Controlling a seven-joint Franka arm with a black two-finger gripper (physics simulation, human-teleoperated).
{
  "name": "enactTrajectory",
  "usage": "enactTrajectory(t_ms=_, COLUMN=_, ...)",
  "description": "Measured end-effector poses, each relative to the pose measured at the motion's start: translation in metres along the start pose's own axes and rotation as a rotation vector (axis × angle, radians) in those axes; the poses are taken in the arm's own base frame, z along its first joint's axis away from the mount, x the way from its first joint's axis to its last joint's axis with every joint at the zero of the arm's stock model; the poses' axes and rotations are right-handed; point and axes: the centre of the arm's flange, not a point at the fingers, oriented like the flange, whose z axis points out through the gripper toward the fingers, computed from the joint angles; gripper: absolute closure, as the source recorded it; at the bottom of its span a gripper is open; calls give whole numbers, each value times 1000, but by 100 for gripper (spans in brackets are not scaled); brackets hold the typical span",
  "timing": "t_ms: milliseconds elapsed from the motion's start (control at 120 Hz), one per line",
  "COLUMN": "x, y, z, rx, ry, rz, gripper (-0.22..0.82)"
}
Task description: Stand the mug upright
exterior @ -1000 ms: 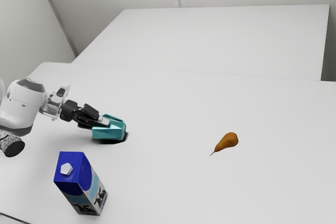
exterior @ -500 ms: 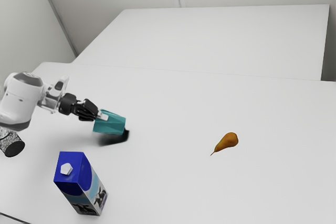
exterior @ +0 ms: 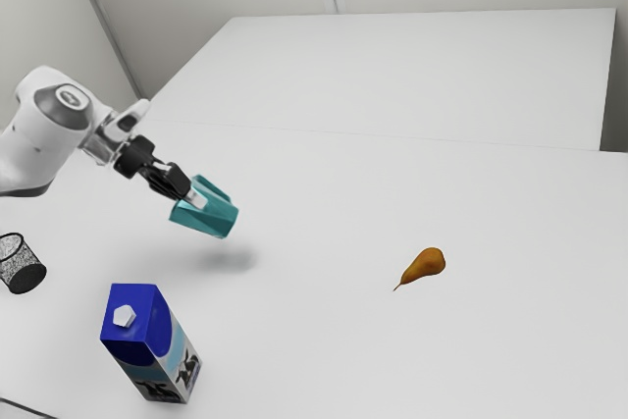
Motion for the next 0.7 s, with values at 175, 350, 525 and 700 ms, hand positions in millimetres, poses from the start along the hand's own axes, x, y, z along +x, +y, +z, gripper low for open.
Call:
enactTrajectory(t_ms=175, x=11, y=36, z=-8, rx=167, ry=-108, rz=55, gripper=78)
enactTrajectory(t_ms=350, x=22, y=68, z=0, rx=296, ry=-172, rz=78, gripper=78)
enactTrajectory(t_ms=525, x=26, y=88, z=6, rx=405, ry=-206, rz=62, gripper=78)
enactTrajectory(t_ms=700, x=20, y=95, z=33, rx=472, ry=-220, rz=27, gripper=78)
